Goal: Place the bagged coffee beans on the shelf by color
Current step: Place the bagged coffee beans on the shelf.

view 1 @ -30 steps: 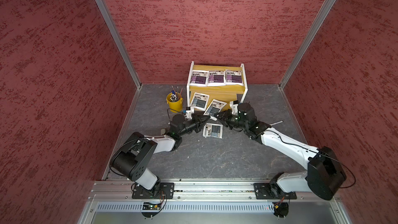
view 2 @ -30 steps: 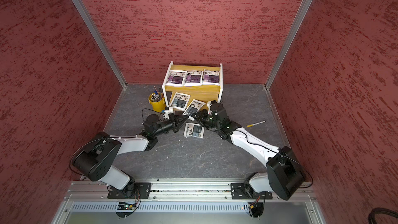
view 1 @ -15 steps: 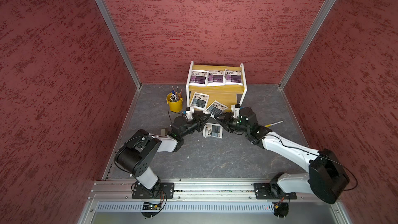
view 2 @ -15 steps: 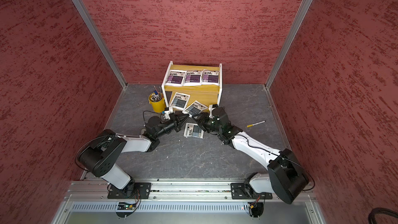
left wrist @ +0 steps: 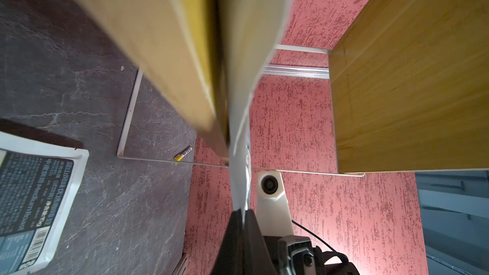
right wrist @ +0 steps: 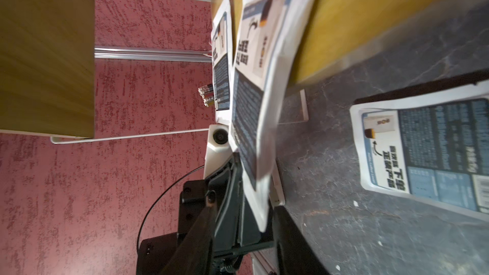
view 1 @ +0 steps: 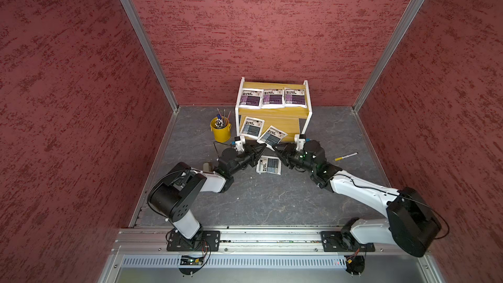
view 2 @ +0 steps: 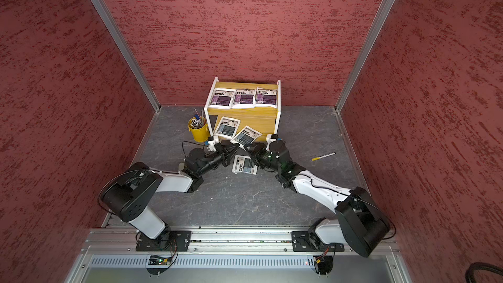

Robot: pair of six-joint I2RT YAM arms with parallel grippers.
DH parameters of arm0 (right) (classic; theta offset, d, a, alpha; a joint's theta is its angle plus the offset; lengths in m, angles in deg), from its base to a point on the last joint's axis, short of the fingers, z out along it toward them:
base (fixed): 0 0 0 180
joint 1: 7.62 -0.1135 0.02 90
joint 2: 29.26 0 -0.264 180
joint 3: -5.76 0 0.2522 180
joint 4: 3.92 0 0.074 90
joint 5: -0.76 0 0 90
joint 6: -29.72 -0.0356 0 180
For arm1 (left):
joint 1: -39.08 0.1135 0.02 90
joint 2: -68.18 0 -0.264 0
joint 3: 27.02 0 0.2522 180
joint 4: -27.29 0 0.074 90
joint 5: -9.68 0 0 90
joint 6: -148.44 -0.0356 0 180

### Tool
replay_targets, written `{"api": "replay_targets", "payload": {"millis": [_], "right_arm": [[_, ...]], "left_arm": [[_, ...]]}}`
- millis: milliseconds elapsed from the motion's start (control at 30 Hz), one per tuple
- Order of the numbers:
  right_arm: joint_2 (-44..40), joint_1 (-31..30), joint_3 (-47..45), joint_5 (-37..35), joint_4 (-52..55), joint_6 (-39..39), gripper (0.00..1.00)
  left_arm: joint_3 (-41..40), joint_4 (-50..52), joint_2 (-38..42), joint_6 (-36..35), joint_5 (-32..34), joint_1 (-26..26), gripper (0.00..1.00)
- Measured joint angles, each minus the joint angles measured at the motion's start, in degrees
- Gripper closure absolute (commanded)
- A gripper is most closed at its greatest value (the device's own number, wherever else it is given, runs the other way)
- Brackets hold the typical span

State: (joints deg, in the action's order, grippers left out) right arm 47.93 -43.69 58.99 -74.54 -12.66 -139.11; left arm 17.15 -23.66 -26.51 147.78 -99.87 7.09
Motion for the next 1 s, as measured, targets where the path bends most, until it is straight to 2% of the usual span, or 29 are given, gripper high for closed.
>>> {"api": "replay_targets", "payload": {"millis": [333, 767, 833, 933, 1000], "right_arm": [[4.72, -1.16, 0.0, -0.94, -6.6, -3.72, 0.74], [5.03, -1.62, -0.02, -2.62, -7.26, -4.72, 0.97], [5.01, -1.62, -0.02, -2.75, -7.21, -4.7, 0.99], [4.94, -1.64, -0.02, -2.97, -6.51, -4.09, 1.0], [4.81, -1.64, 0.02, -3.19, -5.51, -3.43, 1.0]], "left_arm": [[0.02, -0.72, -0.98, 0.09, 0.55, -0.72, 0.97], [0.02, -1.6, -0.98, 0.28, 1.05, -0.87, 0.95], [0.02, -1.73, -0.98, 0.39, 1.09, -0.87, 0.92], [0.0, -1.9, -1.01, 0.79, 0.9, -0.9, 0.75], [-0.37, -2.25, -0.98, 1.31, 0.48, -0.92, 0.69]]}}
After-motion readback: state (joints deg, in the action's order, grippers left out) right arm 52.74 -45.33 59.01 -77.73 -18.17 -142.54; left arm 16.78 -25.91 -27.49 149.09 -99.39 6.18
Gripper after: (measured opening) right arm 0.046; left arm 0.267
